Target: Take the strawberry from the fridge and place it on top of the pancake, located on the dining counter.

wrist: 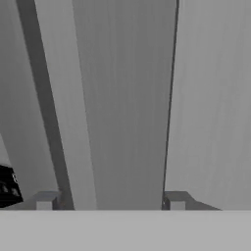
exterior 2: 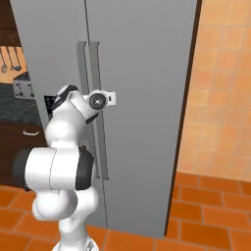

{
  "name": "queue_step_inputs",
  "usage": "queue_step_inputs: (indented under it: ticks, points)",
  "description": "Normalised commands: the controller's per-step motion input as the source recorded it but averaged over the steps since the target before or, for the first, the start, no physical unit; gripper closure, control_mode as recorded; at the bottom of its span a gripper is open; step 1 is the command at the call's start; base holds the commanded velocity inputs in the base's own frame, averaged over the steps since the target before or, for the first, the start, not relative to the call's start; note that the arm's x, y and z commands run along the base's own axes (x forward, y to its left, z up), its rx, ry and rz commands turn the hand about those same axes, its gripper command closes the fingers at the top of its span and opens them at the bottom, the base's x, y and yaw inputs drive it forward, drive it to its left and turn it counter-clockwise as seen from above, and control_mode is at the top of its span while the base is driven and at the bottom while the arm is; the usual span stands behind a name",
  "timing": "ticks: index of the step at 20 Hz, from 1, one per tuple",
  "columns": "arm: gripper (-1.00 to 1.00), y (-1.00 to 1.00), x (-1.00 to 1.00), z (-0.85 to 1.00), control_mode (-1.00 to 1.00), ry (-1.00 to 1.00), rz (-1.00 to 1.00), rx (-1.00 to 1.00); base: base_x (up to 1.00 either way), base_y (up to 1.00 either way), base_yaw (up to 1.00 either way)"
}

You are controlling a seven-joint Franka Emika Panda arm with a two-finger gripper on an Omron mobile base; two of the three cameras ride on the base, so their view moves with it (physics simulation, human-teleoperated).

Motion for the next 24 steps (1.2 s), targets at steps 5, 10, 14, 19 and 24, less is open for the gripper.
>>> queue_step_inputs:
  ticks: [5, 10, 14, 19, 24]
  points:
    - [1.0, -0.16, -0.57, -0.06, -1.0, -0.01, 0.06, 0.0, 0.0, 0.0, 0.0]
    - [1.0, -0.71, -1.0, 0.0, -1.0, 0.01, 0.0, 0.0, 0.0, 0.0, 0.0]
    - [1.0, -0.76, -0.88, 0.1, -1.0, 0.16, 0.01, -0.1, 0.0, 0.0, 0.0]
    - [1.0, -0.64, -0.76, 0.27, -1.0, 0.23, 0.03, -0.18, 0.0, 0.0, 0.0]
    - [-1.0, -0.24, -0.56, -0.05, -1.0, 0.17, 0.0, -0.21, 0.0, 0.0, 0.0]
